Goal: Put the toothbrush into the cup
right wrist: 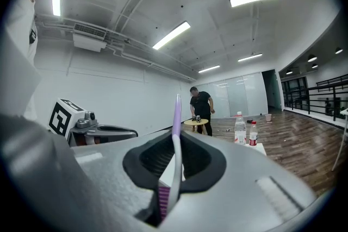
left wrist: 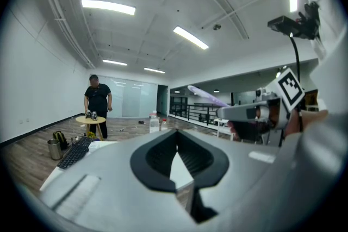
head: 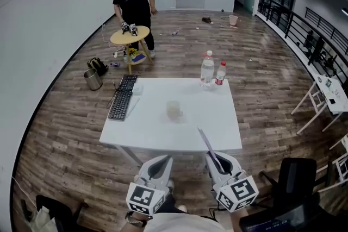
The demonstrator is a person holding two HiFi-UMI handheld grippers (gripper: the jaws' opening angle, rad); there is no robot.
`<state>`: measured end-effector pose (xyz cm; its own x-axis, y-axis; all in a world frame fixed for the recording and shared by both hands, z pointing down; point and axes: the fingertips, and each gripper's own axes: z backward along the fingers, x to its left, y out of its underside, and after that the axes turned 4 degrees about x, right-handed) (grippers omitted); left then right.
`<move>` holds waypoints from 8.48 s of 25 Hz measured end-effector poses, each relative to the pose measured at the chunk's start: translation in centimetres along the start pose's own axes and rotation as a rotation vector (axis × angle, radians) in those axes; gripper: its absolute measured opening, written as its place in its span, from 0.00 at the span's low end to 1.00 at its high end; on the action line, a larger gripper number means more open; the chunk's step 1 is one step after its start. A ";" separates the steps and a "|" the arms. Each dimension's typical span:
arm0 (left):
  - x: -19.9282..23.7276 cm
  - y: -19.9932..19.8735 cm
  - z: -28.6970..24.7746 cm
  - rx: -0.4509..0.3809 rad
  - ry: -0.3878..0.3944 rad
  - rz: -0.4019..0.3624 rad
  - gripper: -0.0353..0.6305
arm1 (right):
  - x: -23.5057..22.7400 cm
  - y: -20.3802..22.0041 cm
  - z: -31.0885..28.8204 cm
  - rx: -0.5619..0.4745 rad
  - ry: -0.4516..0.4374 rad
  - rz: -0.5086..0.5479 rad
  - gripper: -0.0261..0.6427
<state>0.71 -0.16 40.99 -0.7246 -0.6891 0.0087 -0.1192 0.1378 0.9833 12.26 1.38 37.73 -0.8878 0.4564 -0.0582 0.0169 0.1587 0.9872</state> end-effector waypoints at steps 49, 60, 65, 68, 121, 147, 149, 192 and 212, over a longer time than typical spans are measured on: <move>15.2 -2.3 -11.4 0.000 0.104 0.015 0.06 | -5.0 -3.0 -17.4 0.028 0.099 0.003 0.07; 18.0 -2.6 -12.8 -0.004 0.123 0.058 0.07 | -5.6 -3.2 -20.7 0.044 0.093 0.043 0.07; 18.6 -4.3 -13.2 -0.071 0.164 0.156 0.07 | -5.9 -3.3 -22.0 0.050 0.076 0.073 0.07; 18.9 -4.8 -14.0 -0.079 0.183 0.193 0.10 | -6.1 -3.5 -22.8 0.052 0.060 0.076 0.07; 21.0 3.9 -25.6 0.108 0.221 0.532 0.24 | -9.3 9.2 -31.9 0.234 -0.207 0.169 0.07; 20.9 6.2 -26.8 0.109 0.249 0.649 0.30 | -8.9 10.8 -32.5 0.170 -0.309 0.135 0.07; 20.9 6.2 -26.9 0.113 0.247 0.636 0.30 | -8.9 11.0 -32.7 0.176 -0.308 0.131 0.07; 20.6 4.7 -24.7 0.137 0.181 0.457 0.17 | -7.1 13.5 -35.3 0.323 -0.336 0.246 0.07; 20.1 7.4 -24.6 0.182 0.175 0.528 0.16 | -7.1 16.0 -35.1 0.434 -0.311 0.334 0.07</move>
<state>1.96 -30.54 52.91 -0.5968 -0.5986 0.5344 0.1019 0.6041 0.7904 2.71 -30.07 59.14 -0.6281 0.7658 0.1381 0.5135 0.2746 0.8130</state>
